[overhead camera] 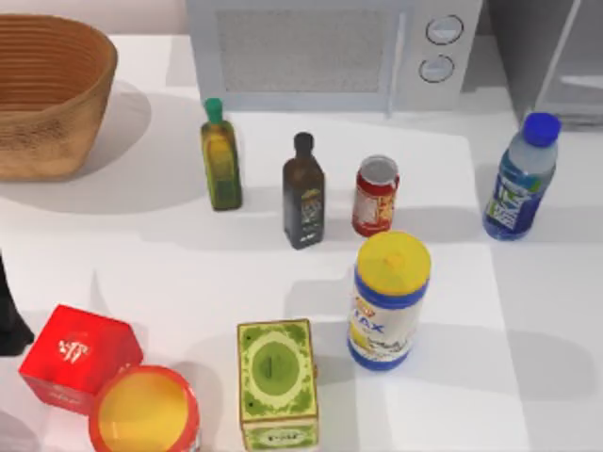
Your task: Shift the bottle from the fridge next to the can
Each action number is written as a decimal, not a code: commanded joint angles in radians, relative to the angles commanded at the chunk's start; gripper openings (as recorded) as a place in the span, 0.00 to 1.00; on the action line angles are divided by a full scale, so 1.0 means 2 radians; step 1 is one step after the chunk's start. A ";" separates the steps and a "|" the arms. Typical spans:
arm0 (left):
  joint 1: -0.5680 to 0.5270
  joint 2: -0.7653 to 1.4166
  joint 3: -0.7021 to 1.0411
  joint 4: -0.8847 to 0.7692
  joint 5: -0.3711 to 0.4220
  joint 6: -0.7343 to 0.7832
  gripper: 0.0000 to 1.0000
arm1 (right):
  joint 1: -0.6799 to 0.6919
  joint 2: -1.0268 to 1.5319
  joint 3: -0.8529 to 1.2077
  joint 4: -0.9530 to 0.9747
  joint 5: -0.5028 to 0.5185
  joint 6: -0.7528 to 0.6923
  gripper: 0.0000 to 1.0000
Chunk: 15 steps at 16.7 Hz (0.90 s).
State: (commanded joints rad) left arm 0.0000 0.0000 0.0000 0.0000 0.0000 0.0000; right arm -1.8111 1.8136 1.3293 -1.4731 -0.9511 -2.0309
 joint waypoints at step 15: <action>0.000 0.000 0.000 0.000 0.000 0.000 1.00 | 0.297 0.030 0.011 0.321 0.052 0.411 1.00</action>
State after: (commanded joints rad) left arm 0.0000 0.0000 0.0000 0.0000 0.0000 0.0000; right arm -1.2171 1.8731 1.3503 -0.8316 -0.8470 -1.2097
